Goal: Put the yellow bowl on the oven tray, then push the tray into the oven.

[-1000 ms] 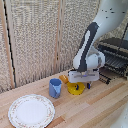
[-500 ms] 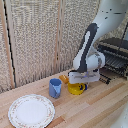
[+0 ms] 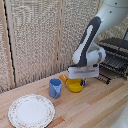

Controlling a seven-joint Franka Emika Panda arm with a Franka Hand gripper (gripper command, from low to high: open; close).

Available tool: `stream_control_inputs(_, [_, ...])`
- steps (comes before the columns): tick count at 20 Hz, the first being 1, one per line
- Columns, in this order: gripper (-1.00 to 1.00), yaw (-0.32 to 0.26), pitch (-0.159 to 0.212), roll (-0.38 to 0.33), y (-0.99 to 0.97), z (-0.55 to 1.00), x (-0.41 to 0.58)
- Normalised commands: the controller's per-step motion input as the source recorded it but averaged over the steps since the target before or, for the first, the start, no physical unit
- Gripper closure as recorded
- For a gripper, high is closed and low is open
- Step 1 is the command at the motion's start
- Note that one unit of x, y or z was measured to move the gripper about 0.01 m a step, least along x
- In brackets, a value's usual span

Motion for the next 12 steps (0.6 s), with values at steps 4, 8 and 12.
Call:
stream_control_inputs(4, [1.00, -0.157, -0.006, -0.091, -0.02, 0.94, 0.356])
stream_control_inputs(8, [1.00, -0.237, -0.001, -0.155, 0.00, 0.84, 0.393])
stream_control_inputs(12, [1.00, -0.318, 0.004, -0.145, 0.00, 0.71, 0.262])
